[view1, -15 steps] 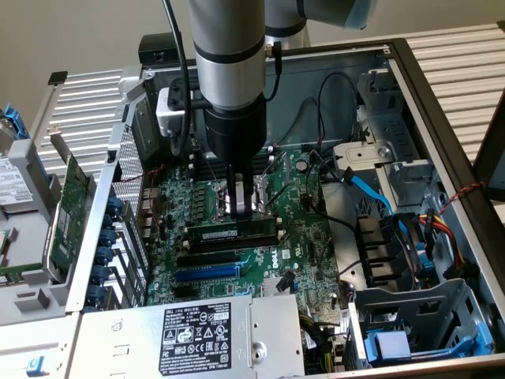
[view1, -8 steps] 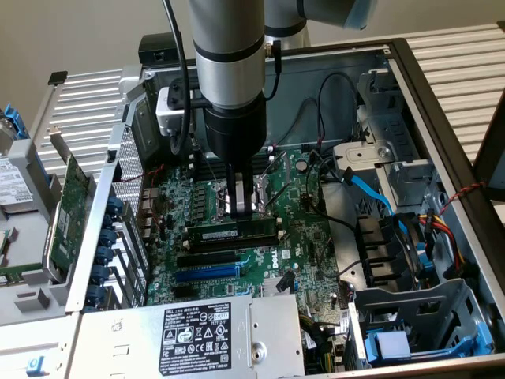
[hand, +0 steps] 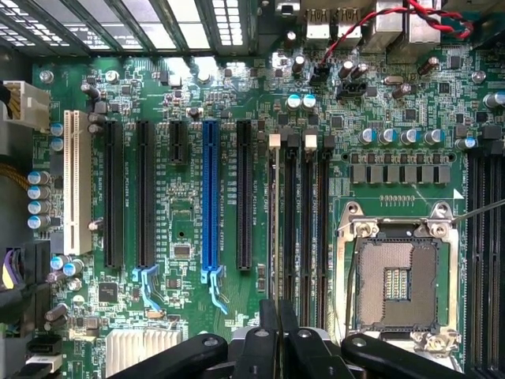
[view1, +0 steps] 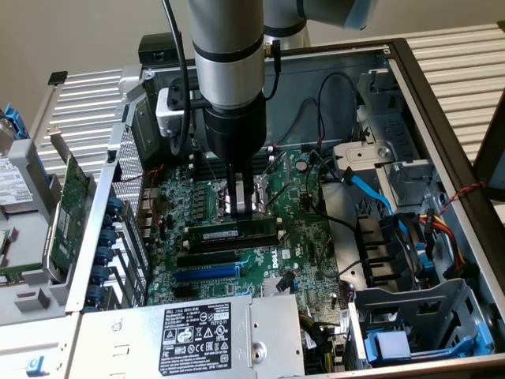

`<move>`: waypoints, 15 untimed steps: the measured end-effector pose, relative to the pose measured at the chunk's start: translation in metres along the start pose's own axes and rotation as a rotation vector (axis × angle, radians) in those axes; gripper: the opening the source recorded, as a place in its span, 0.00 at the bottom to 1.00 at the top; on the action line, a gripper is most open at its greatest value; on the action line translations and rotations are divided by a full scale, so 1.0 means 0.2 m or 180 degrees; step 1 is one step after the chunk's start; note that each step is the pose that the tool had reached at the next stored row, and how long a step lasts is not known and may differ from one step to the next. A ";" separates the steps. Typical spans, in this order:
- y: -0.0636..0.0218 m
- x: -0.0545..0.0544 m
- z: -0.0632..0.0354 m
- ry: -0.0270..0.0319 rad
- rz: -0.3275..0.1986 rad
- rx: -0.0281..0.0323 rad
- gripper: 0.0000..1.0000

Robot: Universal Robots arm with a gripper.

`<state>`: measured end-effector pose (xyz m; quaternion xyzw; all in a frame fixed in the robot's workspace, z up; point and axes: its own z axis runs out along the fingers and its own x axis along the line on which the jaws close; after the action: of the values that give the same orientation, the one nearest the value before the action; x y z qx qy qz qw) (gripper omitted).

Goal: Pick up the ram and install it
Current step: 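Pick up the ram and move it above insertion slot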

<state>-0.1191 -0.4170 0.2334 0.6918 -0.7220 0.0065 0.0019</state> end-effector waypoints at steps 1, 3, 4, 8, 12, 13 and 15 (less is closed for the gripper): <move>0.000 0.00 0.000 0.0000 0.0000 0.0000 0.12; 0.001 0.00 0.000 0.0000 0.0000 0.0000 0.12; 0.001 0.00 0.000 0.0001 0.0000 0.0000 0.12; 0.001 0.00 0.002 0.0000 0.0000 0.0000 0.12; 0.001 0.00 0.004 0.0001 0.0000 0.0000 0.12; 0.002 0.00 0.004 0.0000 0.0000 0.0000 0.12; 0.002 0.00 0.006 0.0000 0.0000 0.0000 0.12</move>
<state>-0.1195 -0.4164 0.2321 0.6919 -0.7220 0.0065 0.0019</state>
